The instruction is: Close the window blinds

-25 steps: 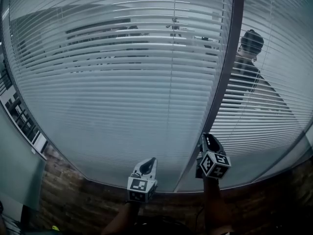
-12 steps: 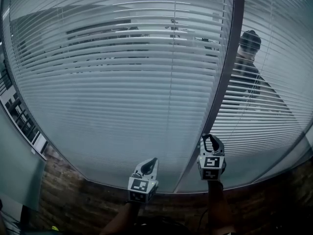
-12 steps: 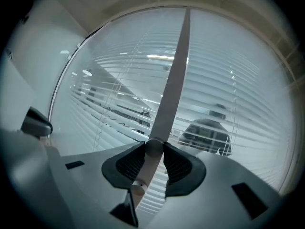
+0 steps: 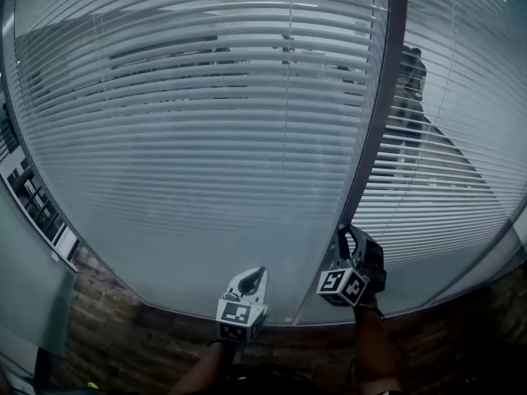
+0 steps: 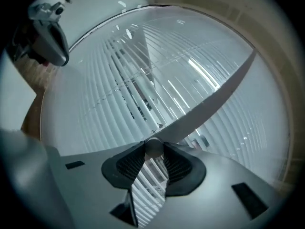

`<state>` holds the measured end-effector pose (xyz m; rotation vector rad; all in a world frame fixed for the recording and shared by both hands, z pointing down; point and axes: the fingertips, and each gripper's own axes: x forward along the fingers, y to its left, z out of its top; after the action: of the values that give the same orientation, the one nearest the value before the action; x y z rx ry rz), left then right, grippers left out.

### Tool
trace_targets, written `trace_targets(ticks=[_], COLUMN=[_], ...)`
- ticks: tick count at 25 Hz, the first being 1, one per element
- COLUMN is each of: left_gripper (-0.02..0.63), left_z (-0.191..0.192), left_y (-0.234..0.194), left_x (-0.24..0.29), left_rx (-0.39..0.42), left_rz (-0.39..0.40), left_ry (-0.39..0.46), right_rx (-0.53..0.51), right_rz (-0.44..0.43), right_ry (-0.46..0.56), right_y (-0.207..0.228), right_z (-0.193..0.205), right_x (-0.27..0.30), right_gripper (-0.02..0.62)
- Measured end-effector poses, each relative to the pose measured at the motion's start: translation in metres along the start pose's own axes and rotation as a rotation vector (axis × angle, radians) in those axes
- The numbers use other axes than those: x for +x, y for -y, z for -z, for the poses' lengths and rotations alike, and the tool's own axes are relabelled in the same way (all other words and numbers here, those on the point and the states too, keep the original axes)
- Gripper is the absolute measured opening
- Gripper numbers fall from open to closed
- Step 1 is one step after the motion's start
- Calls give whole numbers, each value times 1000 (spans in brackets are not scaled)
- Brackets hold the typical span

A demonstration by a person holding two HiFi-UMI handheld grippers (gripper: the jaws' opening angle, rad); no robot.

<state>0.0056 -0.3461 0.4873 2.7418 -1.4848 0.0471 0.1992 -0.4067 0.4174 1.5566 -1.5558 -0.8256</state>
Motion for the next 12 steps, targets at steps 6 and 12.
trace_targets(ticks=[6, 12], left_gripper=[2, 2], left_z=[0, -1], left_y=[3, -1], left_x=[-3, -10], left_rx=[-16, -29], left_rz=[2, -19], left_ry=[-7, -37], right_rx=[102, 582], right_rz=[-22, -132], right_ry=[29, 103], right_y=[1, 2], right_z=[-1, -1], right_x=[-1, -7], right_gripper=[127, 145])
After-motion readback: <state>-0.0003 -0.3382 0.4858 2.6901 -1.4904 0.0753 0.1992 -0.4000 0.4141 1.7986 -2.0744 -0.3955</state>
